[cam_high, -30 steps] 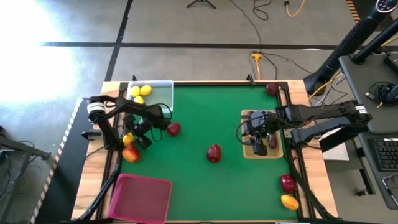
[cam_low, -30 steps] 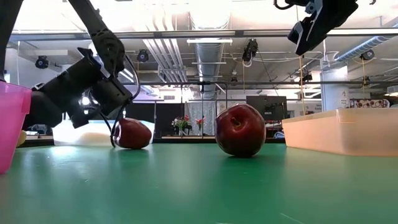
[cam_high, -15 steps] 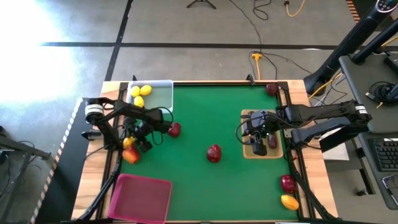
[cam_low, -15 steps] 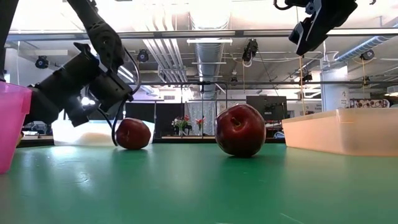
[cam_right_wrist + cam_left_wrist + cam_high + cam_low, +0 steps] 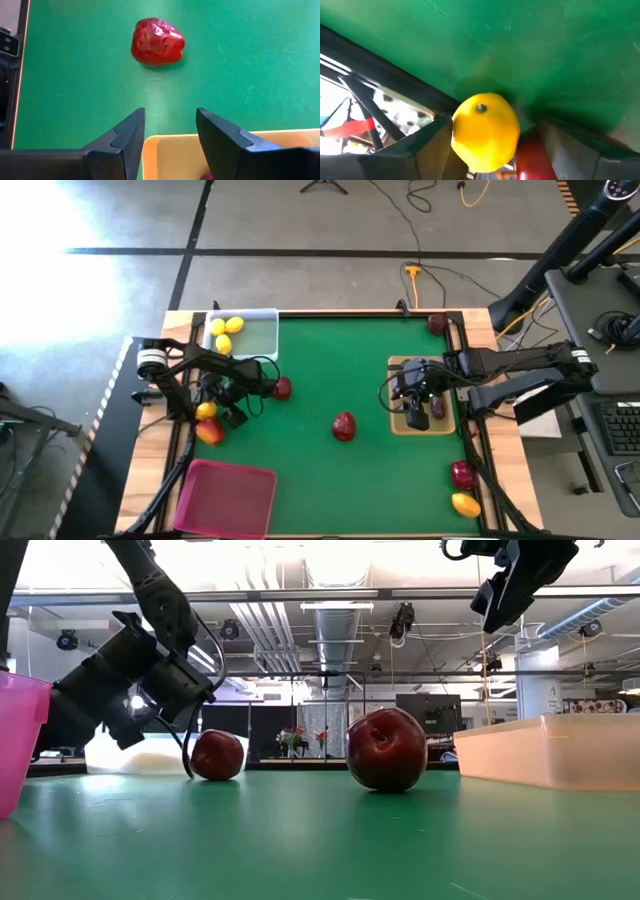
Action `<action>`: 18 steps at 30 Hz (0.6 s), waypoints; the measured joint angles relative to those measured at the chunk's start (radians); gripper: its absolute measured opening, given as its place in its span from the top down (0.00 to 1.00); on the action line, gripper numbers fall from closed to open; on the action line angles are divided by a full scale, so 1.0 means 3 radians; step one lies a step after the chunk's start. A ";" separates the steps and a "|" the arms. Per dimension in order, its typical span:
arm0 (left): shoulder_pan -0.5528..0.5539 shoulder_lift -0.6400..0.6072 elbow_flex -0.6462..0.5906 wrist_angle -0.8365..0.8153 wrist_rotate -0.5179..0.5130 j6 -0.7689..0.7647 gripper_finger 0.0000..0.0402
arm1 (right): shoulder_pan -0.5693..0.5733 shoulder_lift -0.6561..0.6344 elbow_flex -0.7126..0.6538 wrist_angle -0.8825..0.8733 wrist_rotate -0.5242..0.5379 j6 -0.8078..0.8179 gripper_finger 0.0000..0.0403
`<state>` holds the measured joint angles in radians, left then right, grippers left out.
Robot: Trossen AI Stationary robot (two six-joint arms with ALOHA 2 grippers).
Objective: Sort produce into baskets
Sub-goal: Put the lemon into the transparent bin
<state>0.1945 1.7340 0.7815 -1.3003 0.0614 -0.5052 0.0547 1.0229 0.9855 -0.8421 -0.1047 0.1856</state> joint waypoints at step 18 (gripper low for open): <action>-0.0111 0.0099 0.0025 -0.0028 0.0305 -0.0162 0.28 | -0.0001 0.0000 0.0016 0.0006 -0.0001 0.0128 0.58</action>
<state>0.1612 1.7637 0.7891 -1.3086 0.1529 -0.5537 0.0544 1.0229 0.9902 -0.8403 -0.1050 0.2240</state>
